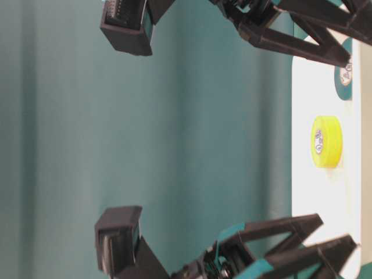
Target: Put the tape alternately from left to right into the white case.
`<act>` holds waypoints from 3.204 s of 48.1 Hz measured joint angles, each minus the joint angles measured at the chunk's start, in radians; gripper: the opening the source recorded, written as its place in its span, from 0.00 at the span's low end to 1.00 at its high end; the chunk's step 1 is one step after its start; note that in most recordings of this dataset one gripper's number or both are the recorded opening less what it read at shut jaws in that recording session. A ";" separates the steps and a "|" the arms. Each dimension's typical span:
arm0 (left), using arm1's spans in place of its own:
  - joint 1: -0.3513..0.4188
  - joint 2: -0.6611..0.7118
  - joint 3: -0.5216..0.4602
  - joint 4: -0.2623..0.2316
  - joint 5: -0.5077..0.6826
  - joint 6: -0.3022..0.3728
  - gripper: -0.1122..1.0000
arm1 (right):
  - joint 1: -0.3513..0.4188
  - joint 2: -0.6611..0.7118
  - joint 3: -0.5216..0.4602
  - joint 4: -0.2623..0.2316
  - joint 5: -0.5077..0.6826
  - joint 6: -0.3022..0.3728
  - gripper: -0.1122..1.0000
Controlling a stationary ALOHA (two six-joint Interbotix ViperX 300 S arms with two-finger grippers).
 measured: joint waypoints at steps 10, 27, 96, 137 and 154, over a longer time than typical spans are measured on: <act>-0.025 -0.026 0.041 -0.002 -0.017 -0.031 0.88 | -0.002 0.000 0.000 0.002 0.002 0.000 0.83; -0.052 -0.066 0.109 -0.002 -0.110 -0.034 0.88 | -0.002 0.000 0.000 0.002 0.000 0.000 0.83; -0.054 -0.066 0.123 0.000 -0.127 -0.035 0.88 | 0.041 0.173 -0.144 0.000 0.020 0.002 0.83; -0.054 -0.066 0.132 0.000 -0.127 -0.037 0.88 | 0.046 0.328 -0.221 0.000 0.015 0.003 0.83; -0.054 -0.066 0.132 -0.005 -0.129 -0.038 0.88 | 0.041 0.351 -0.229 0.000 0.014 0.008 0.83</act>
